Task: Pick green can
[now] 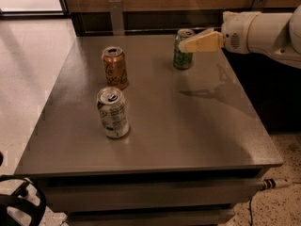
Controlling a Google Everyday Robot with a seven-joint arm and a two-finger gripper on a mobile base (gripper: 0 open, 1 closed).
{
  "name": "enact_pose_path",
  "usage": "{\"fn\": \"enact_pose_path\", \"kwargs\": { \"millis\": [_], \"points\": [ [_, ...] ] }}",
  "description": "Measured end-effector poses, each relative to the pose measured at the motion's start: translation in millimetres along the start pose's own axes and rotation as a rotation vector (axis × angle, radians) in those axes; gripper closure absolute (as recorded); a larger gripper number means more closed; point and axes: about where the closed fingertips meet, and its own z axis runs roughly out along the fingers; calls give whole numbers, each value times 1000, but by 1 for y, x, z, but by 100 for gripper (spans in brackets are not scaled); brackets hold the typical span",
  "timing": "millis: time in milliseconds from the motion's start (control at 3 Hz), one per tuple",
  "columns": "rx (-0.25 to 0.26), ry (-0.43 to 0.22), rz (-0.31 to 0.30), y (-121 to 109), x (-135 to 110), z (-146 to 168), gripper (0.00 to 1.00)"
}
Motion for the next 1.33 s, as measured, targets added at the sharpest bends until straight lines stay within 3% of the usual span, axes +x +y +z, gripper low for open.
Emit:
{"fn": "enact_pose_path", "kwargs": {
  "millis": [1333],
  "points": [
    [-42, -70, 70, -27, 57, 67, 0]
  ]
}}
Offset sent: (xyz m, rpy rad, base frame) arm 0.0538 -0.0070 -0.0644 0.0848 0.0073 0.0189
